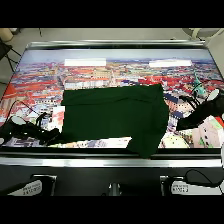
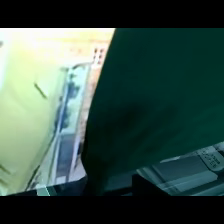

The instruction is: Fold the shirts.

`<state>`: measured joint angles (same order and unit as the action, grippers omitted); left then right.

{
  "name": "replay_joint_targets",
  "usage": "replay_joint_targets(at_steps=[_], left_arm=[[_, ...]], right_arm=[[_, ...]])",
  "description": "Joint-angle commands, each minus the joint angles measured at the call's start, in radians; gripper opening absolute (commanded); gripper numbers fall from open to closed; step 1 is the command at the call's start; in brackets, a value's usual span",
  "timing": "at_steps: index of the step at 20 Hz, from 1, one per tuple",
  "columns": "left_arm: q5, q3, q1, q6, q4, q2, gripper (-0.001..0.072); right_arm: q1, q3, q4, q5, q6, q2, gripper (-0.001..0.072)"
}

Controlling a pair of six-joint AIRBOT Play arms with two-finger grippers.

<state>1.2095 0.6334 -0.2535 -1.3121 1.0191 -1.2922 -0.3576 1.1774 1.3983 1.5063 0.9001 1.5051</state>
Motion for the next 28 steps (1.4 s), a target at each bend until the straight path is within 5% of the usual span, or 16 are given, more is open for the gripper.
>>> replay_joint_targets(at_steps=[1, 4, 7, 14, 16, 17, 18, 19, 23, 28], left_arm=[[-0.094, -0.004, 0.043, -0.032, 0.008, 0.001, 0.0184], [-0.092, -0.004, 0.041, -0.034, 0.008, 0.003, 0.0028], [-0.092, -0.004, 0.042, -0.033, 0.008, 0.015, 0.0028], [-0.092, -0.004, 0.042, -0.033, 0.008, 0.076, 0.0029], [-0.092, -0.004, 0.042, -0.034, 0.008, 0.08, 0.0028], [-0.092, -0.004, 0.042, -0.034, 0.008, 0.08, 0.0028], [-0.092, -0.003, 0.042, -0.033, 0.008, 0.08, 0.0029], [-0.092, 0.003, 0.041, -0.033, 0.008, 0.08, 0.0028], [-0.084, 0.173, 0.041, -0.031, 0.008, 0.157, 0.0025], [-0.089, 0.877, 0.041, -0.042, 0.016, 0.389, 0.0026]], right_arm=[[0.0, -0.006, 0.0, -0.015, -0.005, -0.001, 0.0369], [0.0, -0.038, -0.036, -0.031, -0.01, -0.019, 0.0394], [0.0, -0.175, -0.179, -0.105, -0.06, -0.075, 0.0472], [0.0, -0.319, -0.342, -0.33, -0.047, -0.078, 0.0446], [0.0, -0.32, -0.356, -0.353, -0.024, -0.051, 0.0416], [0.0, -0.319, -0.356, -0.361, -0.013, -0.035, 0.0343], [0.0, -0.319, -0.355, -0.379, -0.002, -0.026, 0.0241], [0.0, -0.318, -0.359, -0.4, -0.002, -0.026, 0.0037], [0.0, -0.195, -0.366, -0.338, -0.069, -0.118, 0.0011], [0.0, 0.373, -0.281, -0.358, -0.194, -0.498, 0.0013]])
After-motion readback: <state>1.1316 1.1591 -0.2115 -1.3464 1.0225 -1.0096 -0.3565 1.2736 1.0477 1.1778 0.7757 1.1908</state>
